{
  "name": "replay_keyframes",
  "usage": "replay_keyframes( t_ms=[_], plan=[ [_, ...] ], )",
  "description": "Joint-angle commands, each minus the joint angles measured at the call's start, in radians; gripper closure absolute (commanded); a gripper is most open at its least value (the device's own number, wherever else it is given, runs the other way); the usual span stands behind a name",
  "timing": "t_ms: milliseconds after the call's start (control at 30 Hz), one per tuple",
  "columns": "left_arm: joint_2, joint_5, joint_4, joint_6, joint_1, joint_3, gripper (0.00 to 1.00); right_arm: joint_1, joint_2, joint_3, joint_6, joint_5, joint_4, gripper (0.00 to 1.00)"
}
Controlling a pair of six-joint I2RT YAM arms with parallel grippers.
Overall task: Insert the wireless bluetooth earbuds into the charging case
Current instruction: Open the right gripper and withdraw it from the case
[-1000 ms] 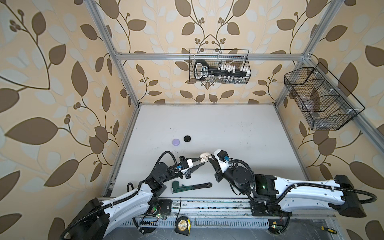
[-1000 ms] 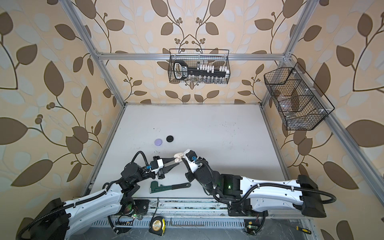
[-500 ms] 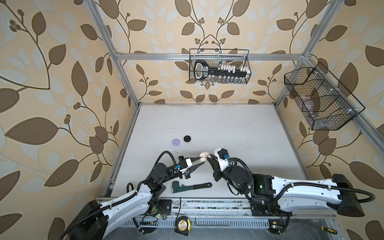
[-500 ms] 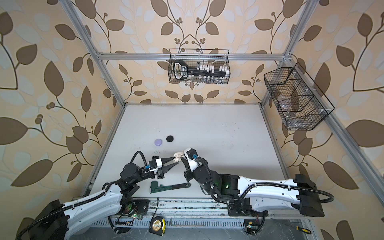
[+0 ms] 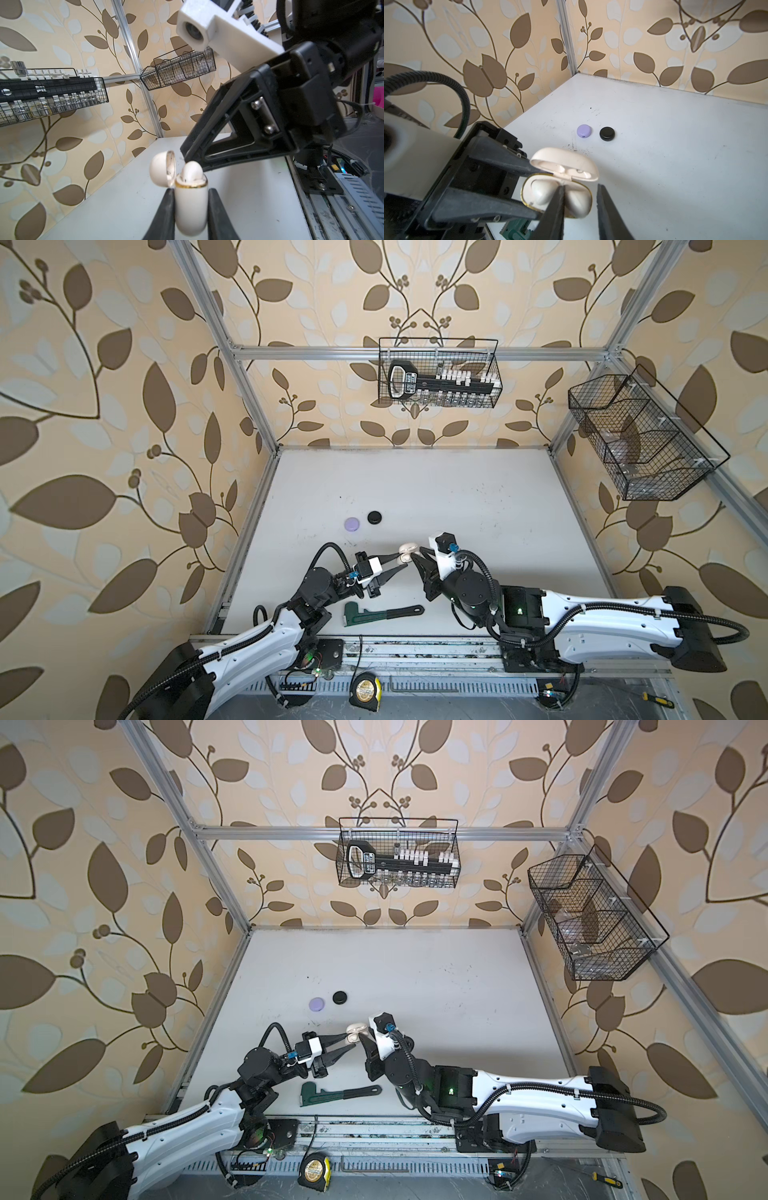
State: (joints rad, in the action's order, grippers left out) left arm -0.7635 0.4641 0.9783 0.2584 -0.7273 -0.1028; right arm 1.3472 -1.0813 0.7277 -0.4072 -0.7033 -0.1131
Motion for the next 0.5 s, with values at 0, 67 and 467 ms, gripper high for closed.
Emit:
replay_keyframes(
  t_ms=[0, 67, 467],
  plan=[
    [0.019, 0.016, 0.101, 0.000, -0.007, -0.008, 1.00, 0.000, 0.018, 0.042, -0.030, -0.047, 0.091, 0.67],
    [0.019, 0.015, 0.101, 0.001, -0.007, -0.008, 1.00, 0.000, 0.050, 0.044, -0.027, -0.050, 0.113, 0.65],
    [0.019, 0.018, 0.101, -0.001, -0.007, -0.008, 1.00, -0.001, 0.175, 0.021, -0.002, 0.036, 0.118, 0.61]
  ],
)
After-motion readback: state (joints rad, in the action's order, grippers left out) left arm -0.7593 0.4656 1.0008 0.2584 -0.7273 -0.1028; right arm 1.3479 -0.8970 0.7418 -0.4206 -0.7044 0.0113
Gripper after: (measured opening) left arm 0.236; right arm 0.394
